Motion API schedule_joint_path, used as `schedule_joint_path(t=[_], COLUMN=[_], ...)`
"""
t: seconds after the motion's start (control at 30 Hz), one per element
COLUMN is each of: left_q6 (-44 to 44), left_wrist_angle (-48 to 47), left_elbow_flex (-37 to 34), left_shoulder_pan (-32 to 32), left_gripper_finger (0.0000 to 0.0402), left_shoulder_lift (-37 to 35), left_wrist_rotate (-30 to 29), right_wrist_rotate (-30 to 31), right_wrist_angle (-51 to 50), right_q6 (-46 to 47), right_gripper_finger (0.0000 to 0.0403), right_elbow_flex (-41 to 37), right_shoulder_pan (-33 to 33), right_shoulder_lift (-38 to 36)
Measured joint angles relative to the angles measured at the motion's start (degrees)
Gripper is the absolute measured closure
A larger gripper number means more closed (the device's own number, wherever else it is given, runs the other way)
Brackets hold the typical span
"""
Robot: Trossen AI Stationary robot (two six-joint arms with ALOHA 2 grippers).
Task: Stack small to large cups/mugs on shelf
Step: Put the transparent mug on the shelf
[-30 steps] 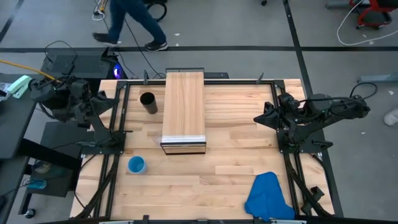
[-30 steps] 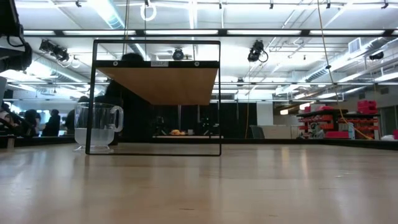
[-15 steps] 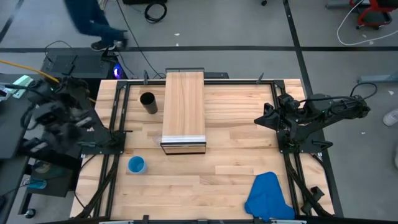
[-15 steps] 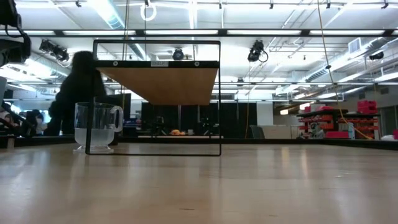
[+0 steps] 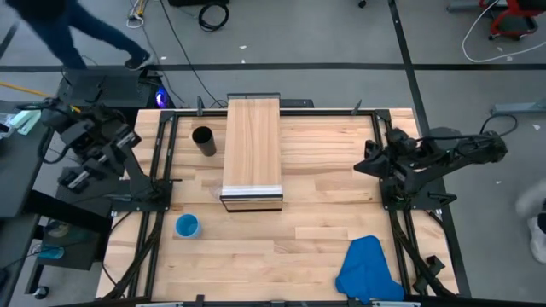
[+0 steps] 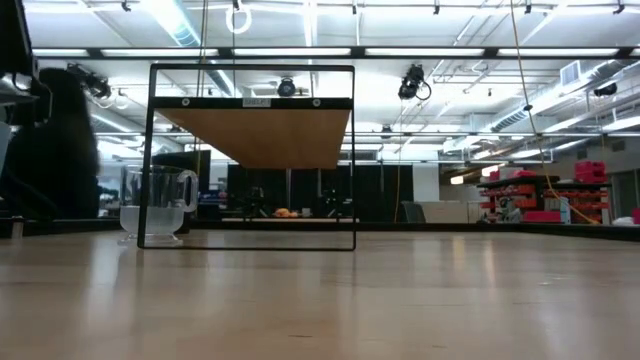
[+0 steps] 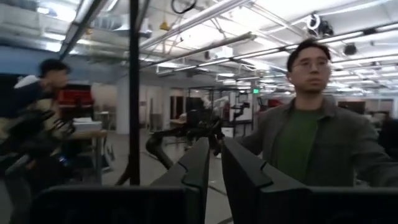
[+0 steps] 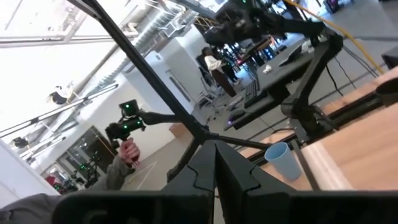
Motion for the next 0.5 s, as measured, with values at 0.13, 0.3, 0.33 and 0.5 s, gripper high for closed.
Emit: schedule_joint_path(t=[0.13, 0.3, 0.33, 0.5], left_q6=[-3.09, -5.49, -5.46, -5.20], left_wrist_angle=[-4.58, -8.51, -8.71, -10.12], left_elbow_flex=[0.01, 0.00, 0.00, 0.02], left_shoulder_pan=[0.00, 0.00, 0.00, 0.00], left_gripper_finger=[0.0347, 0.0350, 0.0352, 0.0355], left_shoulder_lift=[-1.58, -3.82, -4.42, -8.56], left_wrist_rotate=[-3.92, -10.70, -11.83, -19.47], right_wrist_rotate=[0.21, -0.04, -0.27, -2.01], right_wrist_angle=[-1.24, -1.48, -1.83, -3.60], right_q6=[-2.29, -4.32, -4.58, -4.40], right_gripper_finger=[0.0387, 0.0387, 0.0387, 0.0387], right_elbow_flex=[0.00, 0.07, 0.07, 0.07], right_shoulder_pan=[-0.91, -3.77, -4.33, -6.45], right_shoulder_lift=[-3.63, -6.76, -7.04, -7.63])
